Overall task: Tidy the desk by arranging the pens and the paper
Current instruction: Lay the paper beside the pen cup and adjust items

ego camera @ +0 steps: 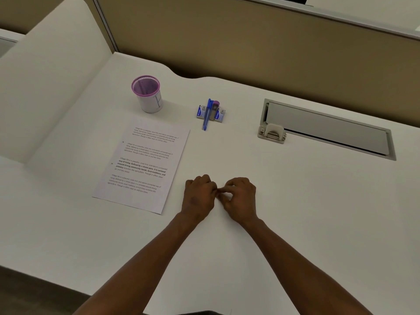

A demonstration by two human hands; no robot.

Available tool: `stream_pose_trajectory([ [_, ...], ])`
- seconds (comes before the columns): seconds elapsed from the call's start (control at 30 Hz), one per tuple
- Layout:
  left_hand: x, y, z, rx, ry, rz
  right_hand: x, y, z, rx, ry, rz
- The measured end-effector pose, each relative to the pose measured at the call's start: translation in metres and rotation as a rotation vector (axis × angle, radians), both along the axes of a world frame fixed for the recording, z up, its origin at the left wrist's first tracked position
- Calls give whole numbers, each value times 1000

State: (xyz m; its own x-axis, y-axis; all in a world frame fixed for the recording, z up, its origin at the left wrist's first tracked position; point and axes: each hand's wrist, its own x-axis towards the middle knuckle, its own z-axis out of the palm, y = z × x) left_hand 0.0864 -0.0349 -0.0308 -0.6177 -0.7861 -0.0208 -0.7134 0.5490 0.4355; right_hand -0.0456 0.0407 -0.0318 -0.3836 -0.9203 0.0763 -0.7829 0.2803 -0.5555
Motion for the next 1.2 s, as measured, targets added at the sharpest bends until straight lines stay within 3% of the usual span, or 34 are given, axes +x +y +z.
stream_pose_trajectory([
  [0.13, 2, 0, -3, -53, -61, -55, -1, -5, 2, 57, -17, 14],
  [0.37, 5, 7, -6, -131, -173, -146, 4, -8, 2, 185, 252, 237],
  [0.47, 5, 7, -5, -117, -174, -155, 7, -9, 3, 250, 273, 268],
  [0.57, 7, 9, -2, -34, -44, 0, 1, -7, 6, 252, 72, 154],
  [0.7, 20, 8, 1, 179, 342, 308, -15, -1, 18, 123, -414, -99],
  [0.77, 27, 4, 7, 290, 431, 420, -20, 1, 25, 115, -626, -221],
  [0.97, 35, -9, 22, 445, 482, 549, -20, -14, 43, 102, -828, -263],
  [1.2, 43, -90, 80, 565, 787, 700, 9, -127, 91, 95, -1190, -219],
])
